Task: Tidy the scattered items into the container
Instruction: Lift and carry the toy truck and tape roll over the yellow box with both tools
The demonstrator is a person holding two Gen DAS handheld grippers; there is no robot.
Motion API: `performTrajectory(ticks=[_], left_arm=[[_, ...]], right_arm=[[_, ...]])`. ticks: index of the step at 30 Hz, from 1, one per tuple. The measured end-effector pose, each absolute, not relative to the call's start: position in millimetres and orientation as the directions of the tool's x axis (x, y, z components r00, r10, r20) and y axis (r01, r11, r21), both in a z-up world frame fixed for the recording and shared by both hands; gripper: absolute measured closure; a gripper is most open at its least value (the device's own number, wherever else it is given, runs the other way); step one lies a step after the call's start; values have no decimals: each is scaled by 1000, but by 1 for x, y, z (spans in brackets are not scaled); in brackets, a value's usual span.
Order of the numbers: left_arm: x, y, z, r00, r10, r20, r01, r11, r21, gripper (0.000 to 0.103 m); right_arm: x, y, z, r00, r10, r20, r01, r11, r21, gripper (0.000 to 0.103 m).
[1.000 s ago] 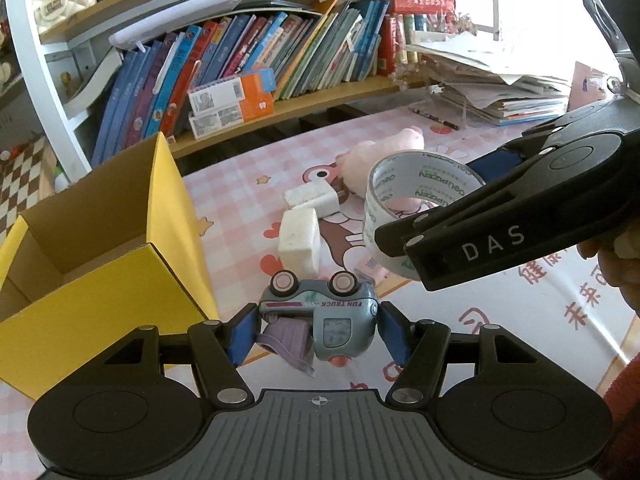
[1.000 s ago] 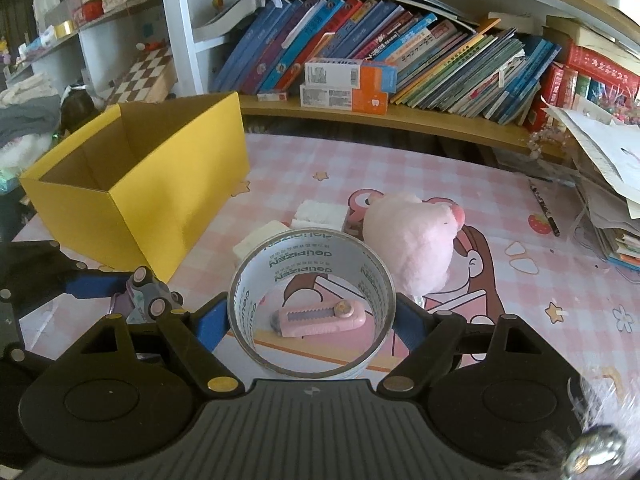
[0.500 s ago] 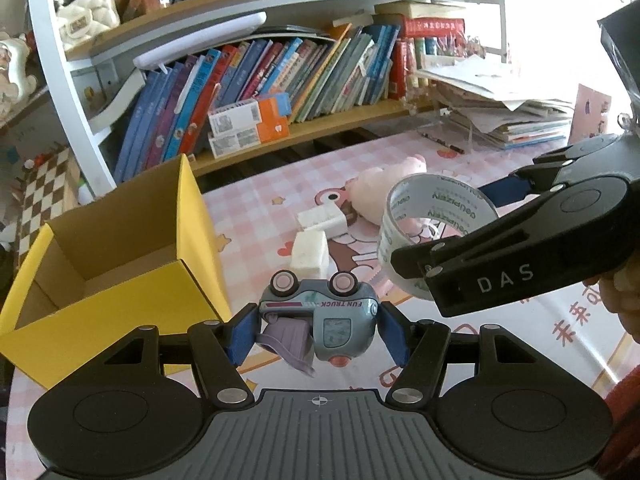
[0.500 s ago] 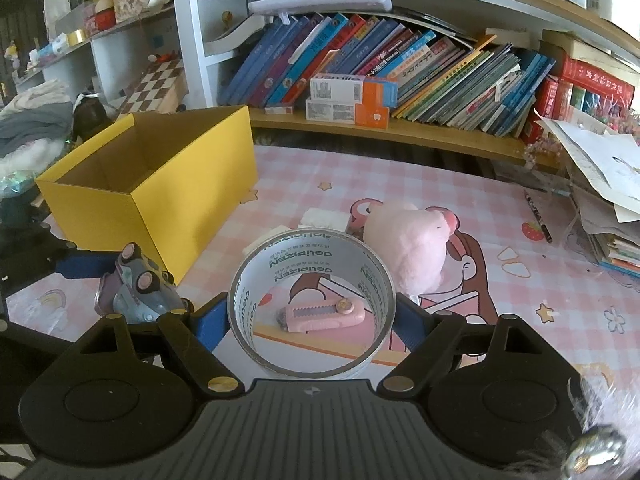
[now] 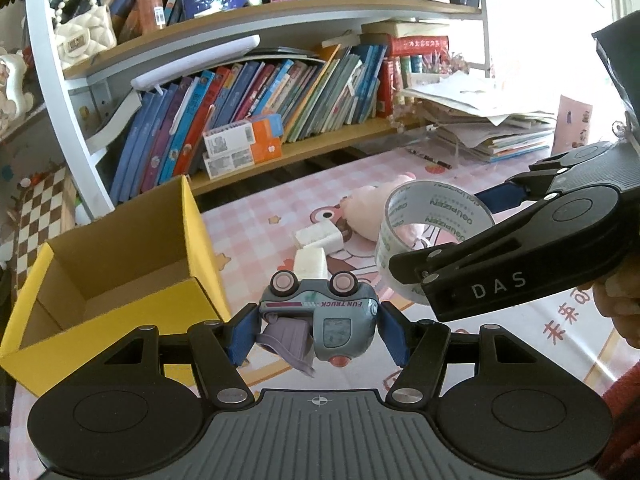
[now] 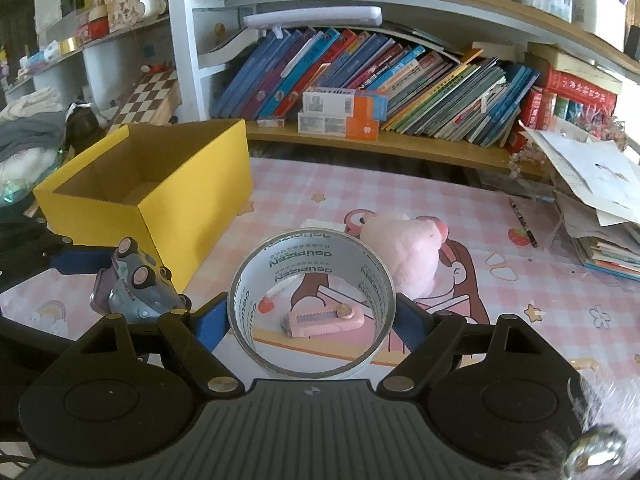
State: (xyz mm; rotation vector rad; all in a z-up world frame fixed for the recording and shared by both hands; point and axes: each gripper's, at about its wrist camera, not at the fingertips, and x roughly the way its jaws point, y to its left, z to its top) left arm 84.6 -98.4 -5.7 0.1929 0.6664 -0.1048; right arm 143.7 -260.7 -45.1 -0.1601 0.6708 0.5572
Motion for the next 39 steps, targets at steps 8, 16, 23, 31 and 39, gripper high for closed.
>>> performTrajectory(ticks=[8,16,23,31,39], left_arm=[[76,-69,3,793,-62,-607,187,972,145,39],[66,-38,13,811,-73,-580,191,971,144,39],[59,-9,27,842,-67,-535,168,976,142,39],[57,25,39,874,-39,-484,123,982,143,39],[64,61,45,888,8,-459,68,987,147,39]], right_arm=[[130,-237,-39,667,412,-621,-505,863,30,21],[118,-213,-32,696,391,-602,-475,879,22,21],[110,-188,-21,722,391,-571,-478,878,-4,21],[105,-155,-11,733,410,-543,-515,856,-49,21],[107,-121,0,723,448,-526,-574,813,-96,21]])
